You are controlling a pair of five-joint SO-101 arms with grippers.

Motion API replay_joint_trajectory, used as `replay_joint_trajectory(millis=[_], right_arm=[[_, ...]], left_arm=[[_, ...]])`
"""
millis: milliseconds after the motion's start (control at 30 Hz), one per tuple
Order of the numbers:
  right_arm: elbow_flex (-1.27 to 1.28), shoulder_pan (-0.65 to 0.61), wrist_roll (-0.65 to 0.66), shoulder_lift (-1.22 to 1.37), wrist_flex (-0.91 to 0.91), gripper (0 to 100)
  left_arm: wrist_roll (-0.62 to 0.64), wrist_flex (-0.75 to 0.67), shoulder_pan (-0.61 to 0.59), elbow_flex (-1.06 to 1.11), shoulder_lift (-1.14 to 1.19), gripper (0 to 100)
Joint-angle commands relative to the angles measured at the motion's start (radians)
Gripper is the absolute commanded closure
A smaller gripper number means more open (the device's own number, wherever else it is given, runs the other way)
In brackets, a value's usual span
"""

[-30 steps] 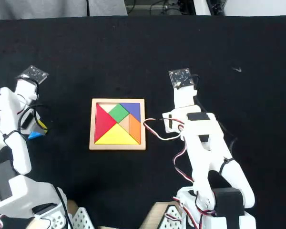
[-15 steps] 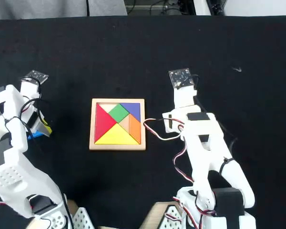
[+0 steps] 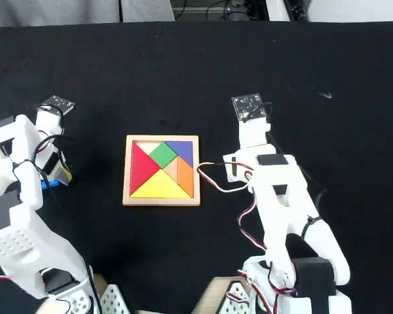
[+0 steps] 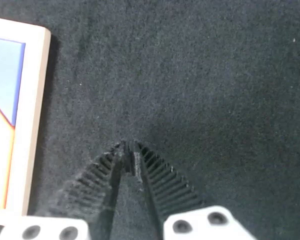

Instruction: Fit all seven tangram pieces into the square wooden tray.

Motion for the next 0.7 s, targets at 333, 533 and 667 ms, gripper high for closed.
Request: replay_joint_trajectory(millis=[333, 533, 667], right_arm=[[-0.002, 0.014, 0.008, 0.001, -0.015, 98.7], [-0.002, 0.014, 0.006, 0.001, -0.014, 98.7], [-0.001, 0.014, 0.005, 0.001, -0.014, 98.7]], left_arm=[[0.005, 0.069, -0.076, -0.053, -0.006, 72], [-0.064, 0.091, -0.09, -0.045, -0.006, 77], [-0.064, 0.091, -0.091, -0.047, -0.006, 81]])
